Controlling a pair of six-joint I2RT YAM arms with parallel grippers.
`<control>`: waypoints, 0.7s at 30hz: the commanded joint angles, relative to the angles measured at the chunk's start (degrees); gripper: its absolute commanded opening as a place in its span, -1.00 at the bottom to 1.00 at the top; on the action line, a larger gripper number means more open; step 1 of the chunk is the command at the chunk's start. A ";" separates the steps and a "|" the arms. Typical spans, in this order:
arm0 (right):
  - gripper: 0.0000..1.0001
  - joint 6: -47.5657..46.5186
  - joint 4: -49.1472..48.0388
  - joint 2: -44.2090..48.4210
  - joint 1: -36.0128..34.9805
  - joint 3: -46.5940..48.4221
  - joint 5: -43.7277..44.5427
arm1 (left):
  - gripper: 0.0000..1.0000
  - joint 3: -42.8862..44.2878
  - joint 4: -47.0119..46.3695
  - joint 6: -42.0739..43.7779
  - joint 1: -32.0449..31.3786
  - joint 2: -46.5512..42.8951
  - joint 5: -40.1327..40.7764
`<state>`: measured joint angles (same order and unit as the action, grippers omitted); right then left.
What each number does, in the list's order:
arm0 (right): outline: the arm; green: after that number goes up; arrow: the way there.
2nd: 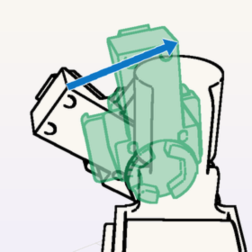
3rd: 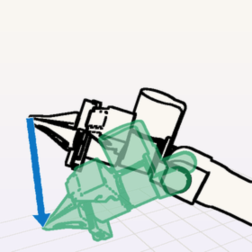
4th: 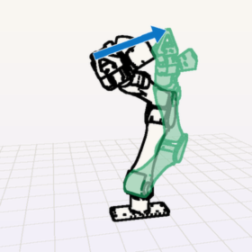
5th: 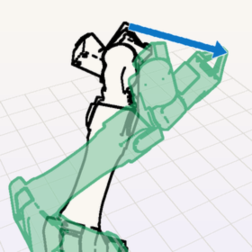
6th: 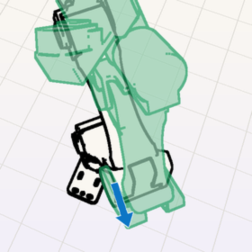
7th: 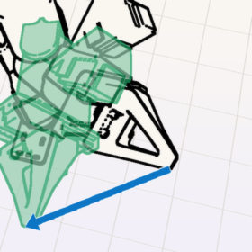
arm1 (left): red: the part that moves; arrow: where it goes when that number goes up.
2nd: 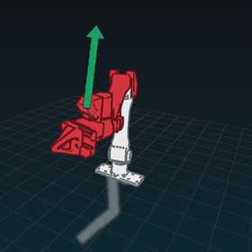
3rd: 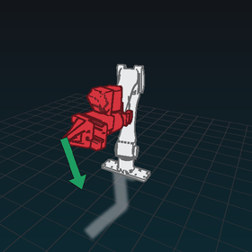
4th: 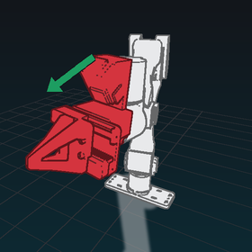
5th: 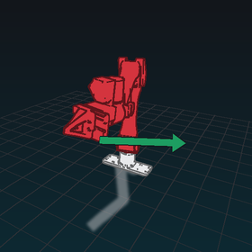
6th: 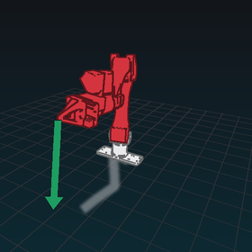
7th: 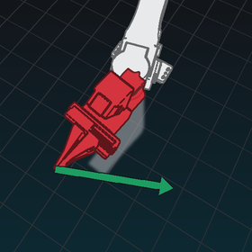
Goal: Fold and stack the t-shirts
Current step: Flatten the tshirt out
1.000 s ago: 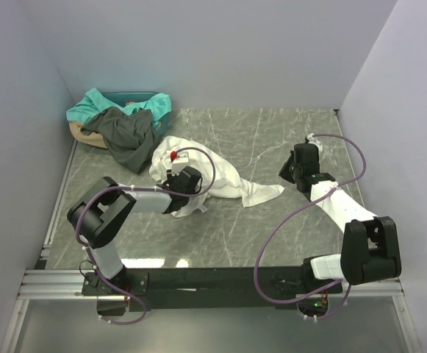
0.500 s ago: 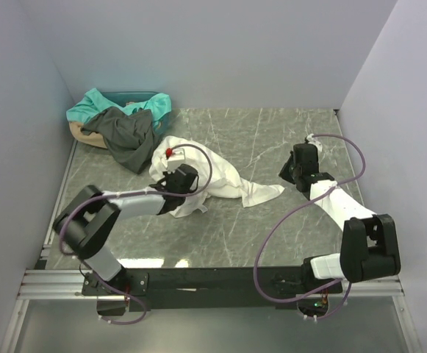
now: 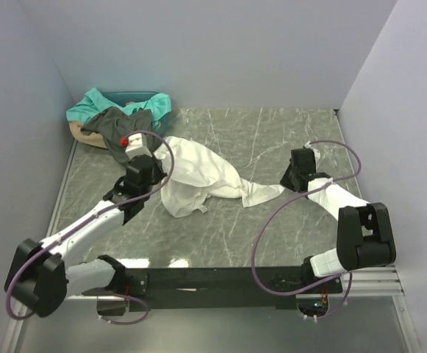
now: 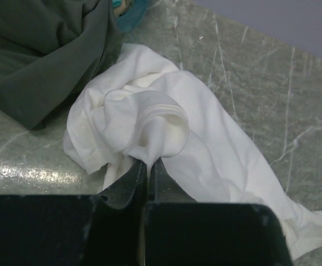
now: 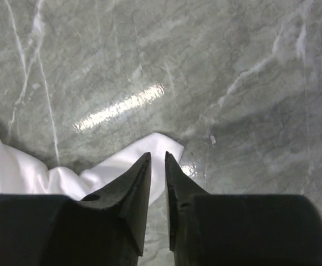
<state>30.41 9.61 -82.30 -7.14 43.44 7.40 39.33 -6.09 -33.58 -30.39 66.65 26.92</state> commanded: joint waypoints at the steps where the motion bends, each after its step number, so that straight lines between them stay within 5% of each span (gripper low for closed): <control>1: -0.51 0.17 -0.64 1.88 0.37 -1.60 0.07 | -0.99 -1.45 -2.09 1.33 1.91 -4.68 -6.52; 10: -0.49 0.00 0.50 -2.24 0.37 -0.47 -1.34 | -0.98 -4.79 -1.12 1.50 7.54 -11.01 -10.57; 21: -0.23 -0.18 -0.20 -5.41 0.37 1.03 -3.27 | -0.98 -5.67 -1.38 1.50 8.77 -11.63 -12.76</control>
<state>30.52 9.85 -86.83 -7.14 42.22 4.78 33.95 -5.67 -33.01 -22.06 56.12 15.75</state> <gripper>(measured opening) 0.381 0.035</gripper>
